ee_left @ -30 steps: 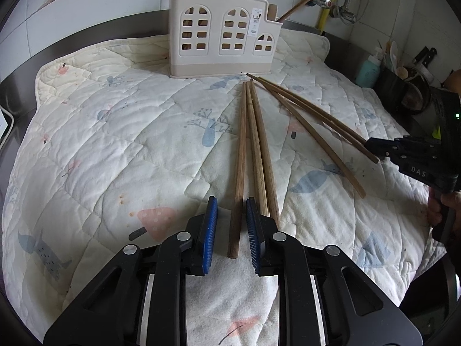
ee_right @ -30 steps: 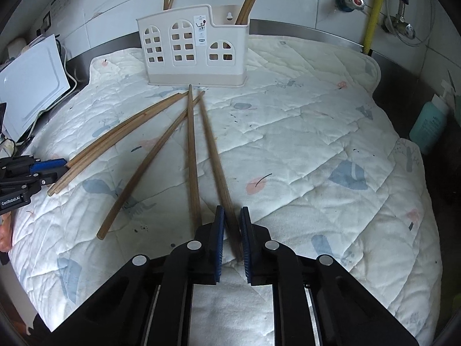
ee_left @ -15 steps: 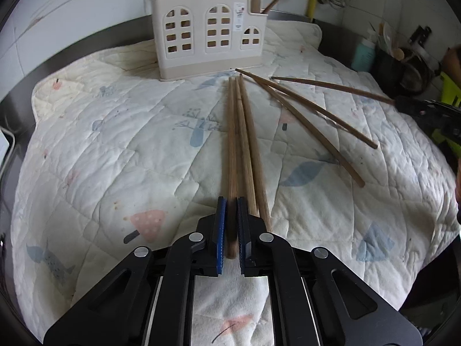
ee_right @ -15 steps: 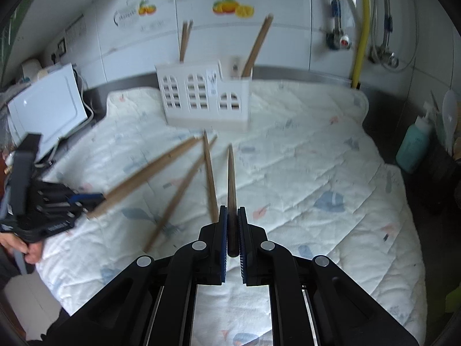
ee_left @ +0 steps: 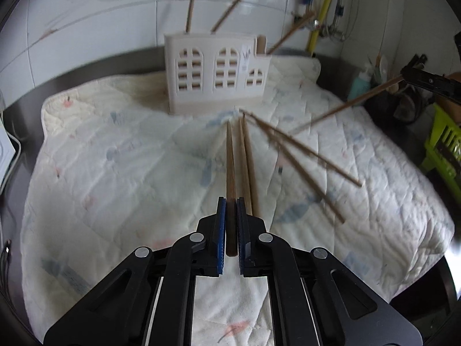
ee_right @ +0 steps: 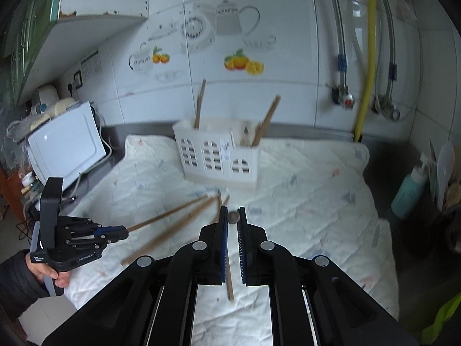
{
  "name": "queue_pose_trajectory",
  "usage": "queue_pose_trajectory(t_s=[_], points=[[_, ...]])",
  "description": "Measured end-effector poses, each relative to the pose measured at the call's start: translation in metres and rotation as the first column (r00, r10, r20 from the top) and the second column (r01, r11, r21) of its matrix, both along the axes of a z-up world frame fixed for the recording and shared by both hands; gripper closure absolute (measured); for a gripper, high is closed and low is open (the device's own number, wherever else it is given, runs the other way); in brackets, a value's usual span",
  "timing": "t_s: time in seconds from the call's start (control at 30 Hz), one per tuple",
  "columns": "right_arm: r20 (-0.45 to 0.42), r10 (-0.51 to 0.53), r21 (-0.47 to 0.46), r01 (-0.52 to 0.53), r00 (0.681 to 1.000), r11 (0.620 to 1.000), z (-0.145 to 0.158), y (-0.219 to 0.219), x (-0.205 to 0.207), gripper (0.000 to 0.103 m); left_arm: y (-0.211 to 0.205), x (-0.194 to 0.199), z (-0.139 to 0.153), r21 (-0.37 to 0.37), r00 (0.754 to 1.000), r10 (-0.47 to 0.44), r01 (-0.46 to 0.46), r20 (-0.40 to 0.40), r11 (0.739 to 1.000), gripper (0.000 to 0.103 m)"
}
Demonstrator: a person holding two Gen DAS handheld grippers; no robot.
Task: Organize utensils
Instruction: 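Lift both held chopsticks up over the white holder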
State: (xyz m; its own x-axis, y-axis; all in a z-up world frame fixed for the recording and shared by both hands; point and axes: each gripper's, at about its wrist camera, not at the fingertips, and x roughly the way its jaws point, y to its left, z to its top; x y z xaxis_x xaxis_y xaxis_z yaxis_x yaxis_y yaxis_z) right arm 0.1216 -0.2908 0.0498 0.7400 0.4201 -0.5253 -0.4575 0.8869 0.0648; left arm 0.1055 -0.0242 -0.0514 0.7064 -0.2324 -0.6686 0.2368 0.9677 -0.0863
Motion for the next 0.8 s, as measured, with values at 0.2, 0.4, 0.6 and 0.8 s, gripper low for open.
queue_pose_trajectory(t_s=[0.2, 0.4, 0.6, 0.8], points=[[0.039, 0.036, -0.005, -0.036, 0.999, 0.999, 0.035, 0.011, 0.011, 0.097, 0.017, 0.010, 0.027, -0.085, 1.000, 0.007, -0.005, 0.022, 0.996, 0.097], [0.071, 0.065, -0.014, -0.064, 0.995, 0.998, 0.063, 0.023, 0.023, 0.097, 0.021, 0.022, 0.045, -0.067, 0.999, 0.011, -0.007, 0.053, 0.998, 0.097], [0.124, 0.064, -0.018, -0.062, 0.990, 0.998, 0.098, 0.033, 0.041, 0.097, 0.022, 0.038, 0.070, -0.066, 0.997, 0.002, 0.003, 0.080, 0.998, 0.097], [0.158, 0.025, 0.009, -0.027, 0.987, 1.000, 0.134, 0.039, 0.080, 0.097, 0.022, 0.055, 0.100, -0.035, 0.994, 0.004, 0.000, 0.109, 0.999, 0.097]])
